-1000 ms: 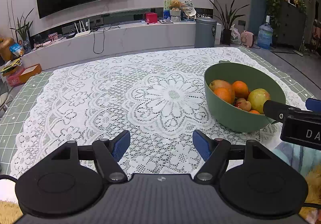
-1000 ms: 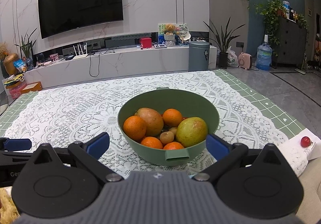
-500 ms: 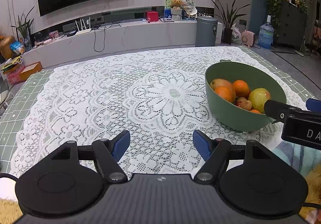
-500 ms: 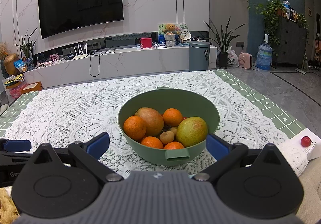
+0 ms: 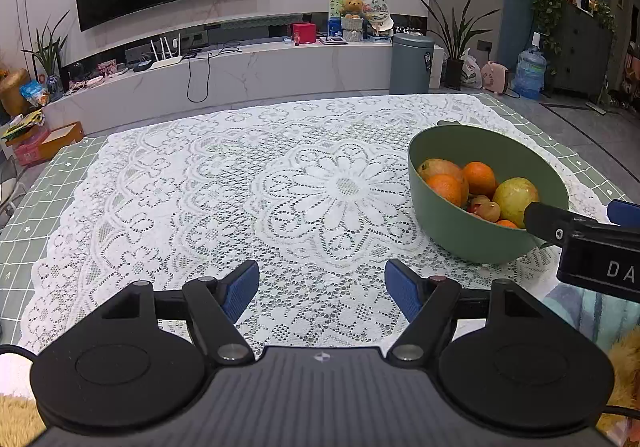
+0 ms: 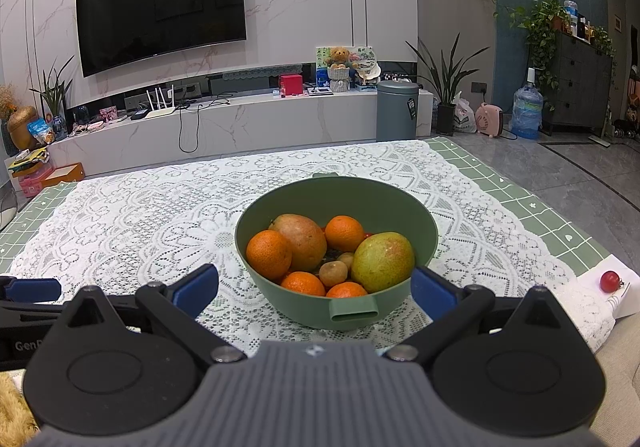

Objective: Organize fruits

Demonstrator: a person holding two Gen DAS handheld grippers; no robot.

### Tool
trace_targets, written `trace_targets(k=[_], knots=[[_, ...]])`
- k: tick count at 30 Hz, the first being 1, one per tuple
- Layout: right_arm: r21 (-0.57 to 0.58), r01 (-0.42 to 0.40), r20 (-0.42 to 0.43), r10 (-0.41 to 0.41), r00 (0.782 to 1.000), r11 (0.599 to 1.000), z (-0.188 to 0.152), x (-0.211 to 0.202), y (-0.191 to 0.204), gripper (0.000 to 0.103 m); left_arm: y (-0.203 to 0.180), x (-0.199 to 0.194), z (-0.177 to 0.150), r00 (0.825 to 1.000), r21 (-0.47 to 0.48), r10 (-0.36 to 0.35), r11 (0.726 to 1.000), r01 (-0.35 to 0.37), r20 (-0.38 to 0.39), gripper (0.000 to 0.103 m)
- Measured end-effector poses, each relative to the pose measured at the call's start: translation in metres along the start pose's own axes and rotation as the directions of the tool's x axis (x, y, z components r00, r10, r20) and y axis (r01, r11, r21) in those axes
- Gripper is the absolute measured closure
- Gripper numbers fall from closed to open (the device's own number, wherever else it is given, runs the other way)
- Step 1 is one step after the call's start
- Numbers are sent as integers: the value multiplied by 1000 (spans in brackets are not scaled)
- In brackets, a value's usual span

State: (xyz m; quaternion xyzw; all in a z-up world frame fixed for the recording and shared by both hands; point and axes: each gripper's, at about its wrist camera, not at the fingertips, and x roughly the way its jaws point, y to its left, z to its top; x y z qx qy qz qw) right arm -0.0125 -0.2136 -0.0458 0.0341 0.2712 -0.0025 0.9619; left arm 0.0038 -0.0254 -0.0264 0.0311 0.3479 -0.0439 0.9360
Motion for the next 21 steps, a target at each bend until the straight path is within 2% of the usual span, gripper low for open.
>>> trace_targets(k=[21], knots=[[1, 0, 0, 0, 1000, 1000, 0, 0, 0, 4, 0, -1, 0, 1000, 3, -2, 1000, 2, 0, 17]])
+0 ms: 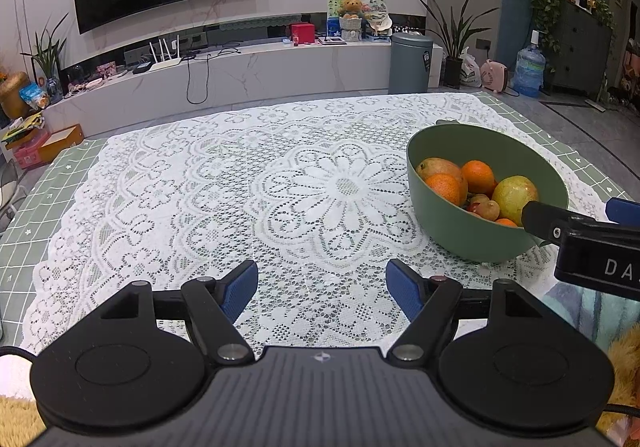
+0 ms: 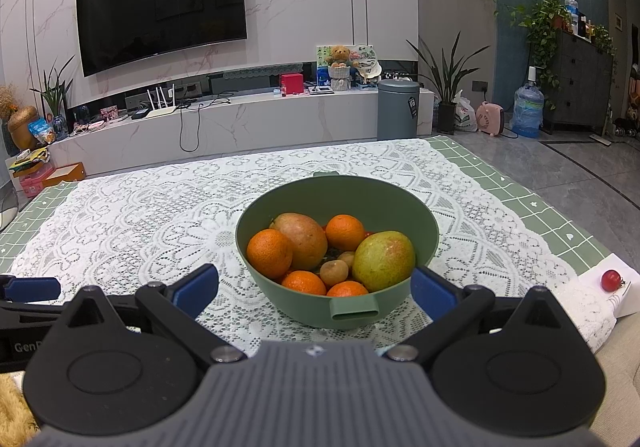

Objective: Organize fruits

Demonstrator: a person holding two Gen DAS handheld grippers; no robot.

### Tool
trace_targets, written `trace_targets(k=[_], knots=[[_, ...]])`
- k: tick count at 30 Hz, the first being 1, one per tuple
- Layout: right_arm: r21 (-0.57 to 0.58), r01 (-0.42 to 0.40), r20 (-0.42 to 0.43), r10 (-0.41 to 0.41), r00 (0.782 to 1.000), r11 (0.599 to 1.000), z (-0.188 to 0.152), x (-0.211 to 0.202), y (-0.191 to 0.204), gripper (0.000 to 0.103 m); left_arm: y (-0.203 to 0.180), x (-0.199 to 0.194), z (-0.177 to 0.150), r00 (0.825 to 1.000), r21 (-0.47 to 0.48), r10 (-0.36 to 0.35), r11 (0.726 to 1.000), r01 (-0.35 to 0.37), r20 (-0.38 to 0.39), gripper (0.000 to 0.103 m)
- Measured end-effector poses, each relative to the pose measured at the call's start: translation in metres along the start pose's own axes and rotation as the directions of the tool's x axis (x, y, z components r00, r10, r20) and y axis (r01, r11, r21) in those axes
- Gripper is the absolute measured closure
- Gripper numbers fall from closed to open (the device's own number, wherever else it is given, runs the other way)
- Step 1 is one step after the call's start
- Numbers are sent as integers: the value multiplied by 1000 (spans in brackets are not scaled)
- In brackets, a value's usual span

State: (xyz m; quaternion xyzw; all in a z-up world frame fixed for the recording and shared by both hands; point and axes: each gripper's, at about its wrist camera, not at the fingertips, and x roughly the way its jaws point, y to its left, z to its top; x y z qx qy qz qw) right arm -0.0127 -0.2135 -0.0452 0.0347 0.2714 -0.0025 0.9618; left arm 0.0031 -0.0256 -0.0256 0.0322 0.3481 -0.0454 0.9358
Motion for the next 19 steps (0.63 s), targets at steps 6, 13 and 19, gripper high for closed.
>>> trace_targets(k=[6, 13, 19], knots=[[0, 0, 0, 0, 1000, 1000, 0, 0, 0, 4, 0, -2, 1, 1000, 2, 6, 1000, -6, 3, 17], [1, -1, 0, 1, 1000, 1000, 0, 0, 0, 4, 0, -2, 1, 1000, 5, 4, 1000, -4, 5, 16], [1, -1, -1, 1, 1000, 1000, 1, 0, 0, 4, 0, -4, 1, 1000, 2, 5, 1000, -5, 13, 15]])
